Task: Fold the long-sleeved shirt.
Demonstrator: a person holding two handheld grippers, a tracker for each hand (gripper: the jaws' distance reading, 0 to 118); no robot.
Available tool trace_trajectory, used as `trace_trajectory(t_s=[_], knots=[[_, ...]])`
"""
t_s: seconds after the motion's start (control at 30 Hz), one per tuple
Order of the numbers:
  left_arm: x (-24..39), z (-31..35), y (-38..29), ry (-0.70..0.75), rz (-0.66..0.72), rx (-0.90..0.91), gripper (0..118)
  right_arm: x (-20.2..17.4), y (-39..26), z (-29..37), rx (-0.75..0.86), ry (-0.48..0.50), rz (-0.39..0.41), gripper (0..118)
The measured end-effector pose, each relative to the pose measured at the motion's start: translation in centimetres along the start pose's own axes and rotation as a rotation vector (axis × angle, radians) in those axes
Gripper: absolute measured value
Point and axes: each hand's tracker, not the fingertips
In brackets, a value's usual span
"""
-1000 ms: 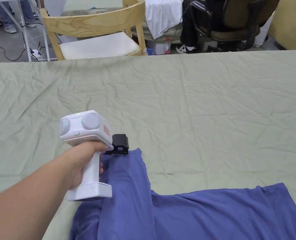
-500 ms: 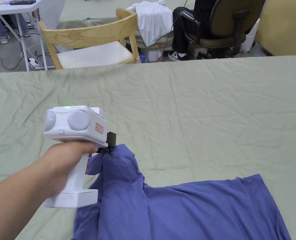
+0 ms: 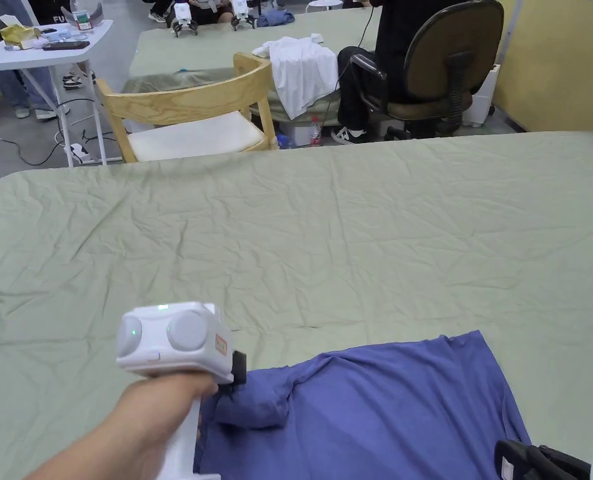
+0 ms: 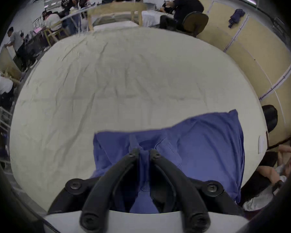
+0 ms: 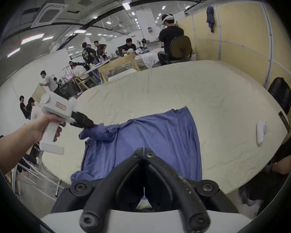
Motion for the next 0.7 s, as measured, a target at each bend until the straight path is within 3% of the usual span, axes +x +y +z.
trace_trajectory(t_s=[0.23, 0.4, 0.47, 0.5, 0.53, 0.57, 0.63, 0.7], knots=[[-0.9, -6.9, -3.4, 0.05, 0.018, -0.044, 8, 0.0, -0.2, 1.8, 0.011, 0.0, 0.01, 2], [-2.1, -5.3, -3.1, -0.014, 0.111, -0.018, 11, 0.2, 0.0, 2.7, 0.027, -0.006, 0.013, 2], [-2.5, -3.9, -3.3, -0.05, 0.11, 0.024, 36, 0.3, 0.1, 3.0, 0.034, -0.006, 0.008, 2], [-2.7, -2.4, -3.4, -0.069, 0.099, 0.083, 65, 0.2, 0.1, 3.1, 0.036, -0.006, 0.006, 2], [-3.3, -1.6, -3.4, -0.102, 0.104, 0.128, 106, 0.2, 0.2, 3.2, 0.038, -0.007, 0.004, 2], [-3.7, -0.1, -3.6, -0.162, 0.115, 0.159, 118, 0.3, 0.2, 3.3, 0.038, -0.009, 0.001, 2], [-4.0, 4.1, -4.9, -0.222, 0.123, 0.256, 115, 0.3, 0.3, 3.5, 0.045, -0.005, 0.003, 2], [-3.7, 7.4, -6.6, -0.18, 0.074, 0.309, 115, 0.1, 0.4, 3.7, 0.05, -0.002, 0.005, 2]])
